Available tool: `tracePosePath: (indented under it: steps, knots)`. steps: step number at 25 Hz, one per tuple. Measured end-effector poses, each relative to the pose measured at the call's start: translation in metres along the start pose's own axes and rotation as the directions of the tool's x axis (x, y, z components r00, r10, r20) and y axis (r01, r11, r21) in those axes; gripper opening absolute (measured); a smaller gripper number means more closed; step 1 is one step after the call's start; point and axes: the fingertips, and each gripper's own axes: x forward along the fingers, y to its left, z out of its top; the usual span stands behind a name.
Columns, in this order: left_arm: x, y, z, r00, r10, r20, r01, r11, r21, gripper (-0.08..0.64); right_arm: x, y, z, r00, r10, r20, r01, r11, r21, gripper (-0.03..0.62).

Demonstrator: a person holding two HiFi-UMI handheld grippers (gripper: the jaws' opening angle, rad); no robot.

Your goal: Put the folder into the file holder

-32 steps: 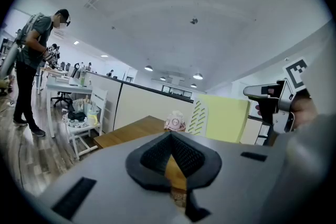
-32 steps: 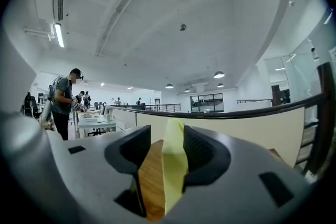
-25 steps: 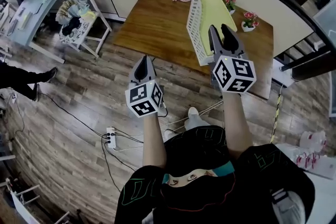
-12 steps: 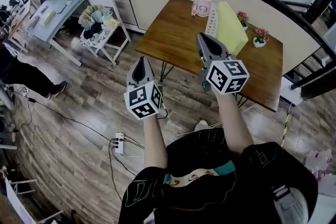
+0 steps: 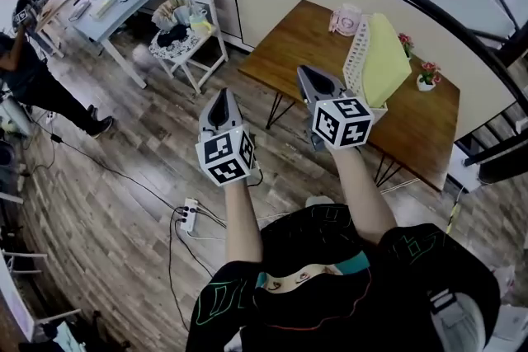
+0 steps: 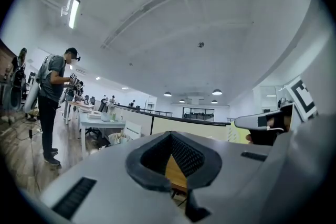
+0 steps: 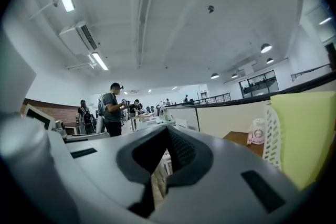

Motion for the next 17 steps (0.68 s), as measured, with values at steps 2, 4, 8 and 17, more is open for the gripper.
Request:
tracePosePath:
  steps: [2,4,8,17]
  knots:
    - [-0.007,0.007,-0.001,1.000,0.013,0.000,-0.013,1.000,0.001,-0.005,0.001,0.009,-0.001,1.000,0.010,0.001,-0.010,1.000,-0.012,0.003]
    - [-0.014,0.013,-0.003,1.000,0.022,-0.002,-0.022,1.000,0.002,-0.005,0.001,0.017,-0.003,1.000,0.017,0.004,-0.016,1.000,-0.024,0.003]
    - [-0.025,0.026,-0.010,0.999,0.049,-0.010,-0.049,0.999,-0.016,-0.005,0.003,0.030,-0.008,0.999,0.038,-0.001,-0.038,0.998,-0.042,0.003]
    - [-0.038,0.031,-0.008,0.998,0.058,-0.004,-0.058,0.998,-0.016,-0.005,0.004,0.047,-0.010,0.997,0.073,0.000,-0.073,0.996,-0.060,0.003]
